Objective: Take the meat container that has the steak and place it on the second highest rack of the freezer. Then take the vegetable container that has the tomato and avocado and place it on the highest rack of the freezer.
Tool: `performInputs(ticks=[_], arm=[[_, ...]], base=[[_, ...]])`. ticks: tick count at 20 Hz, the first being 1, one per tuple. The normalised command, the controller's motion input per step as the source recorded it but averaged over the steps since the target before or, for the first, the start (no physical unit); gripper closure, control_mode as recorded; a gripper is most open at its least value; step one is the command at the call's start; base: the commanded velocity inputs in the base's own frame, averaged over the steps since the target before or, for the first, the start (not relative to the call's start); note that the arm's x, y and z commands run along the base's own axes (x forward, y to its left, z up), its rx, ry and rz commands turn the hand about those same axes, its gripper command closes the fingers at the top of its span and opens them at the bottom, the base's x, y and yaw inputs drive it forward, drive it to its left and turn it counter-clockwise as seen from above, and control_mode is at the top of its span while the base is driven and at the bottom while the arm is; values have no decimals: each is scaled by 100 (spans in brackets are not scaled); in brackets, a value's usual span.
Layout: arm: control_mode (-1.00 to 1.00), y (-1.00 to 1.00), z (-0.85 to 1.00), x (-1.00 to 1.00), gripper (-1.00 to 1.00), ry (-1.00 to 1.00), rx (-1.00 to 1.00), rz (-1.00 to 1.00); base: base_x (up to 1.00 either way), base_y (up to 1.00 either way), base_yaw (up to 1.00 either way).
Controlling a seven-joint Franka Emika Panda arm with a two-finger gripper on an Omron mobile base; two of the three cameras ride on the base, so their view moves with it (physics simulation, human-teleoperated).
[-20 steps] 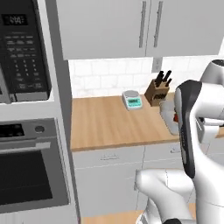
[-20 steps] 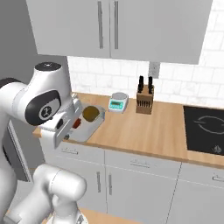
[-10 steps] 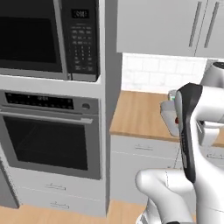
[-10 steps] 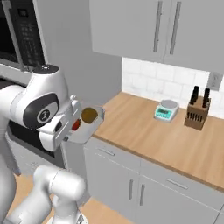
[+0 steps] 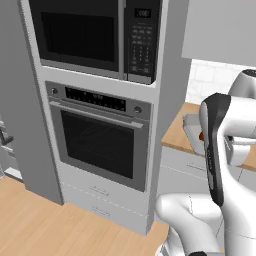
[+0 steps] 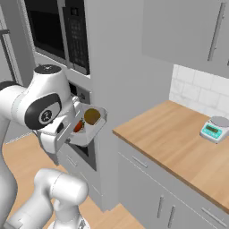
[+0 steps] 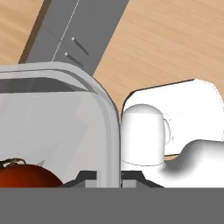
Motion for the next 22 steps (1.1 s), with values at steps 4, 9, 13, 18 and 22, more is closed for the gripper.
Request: performInputs(ticks=[4, 9, 13, 18, 22], arm=[[100, 0, 0, 0, 100, 0, 0, 0], [100, 0, 0, 0, 100, 0, 0, 0], [100, 0, 0, 0, 100, 0, 0, 0], [100, 0, 0, 0, 100, 0, 0, 0], [100, 0, 0, 0, 100, 0, 0, 0]], base=[[-47, 67, 32], [-8, 99, 58], [43, 98, 18], [72, 93, -11], [90, 54, -4]])
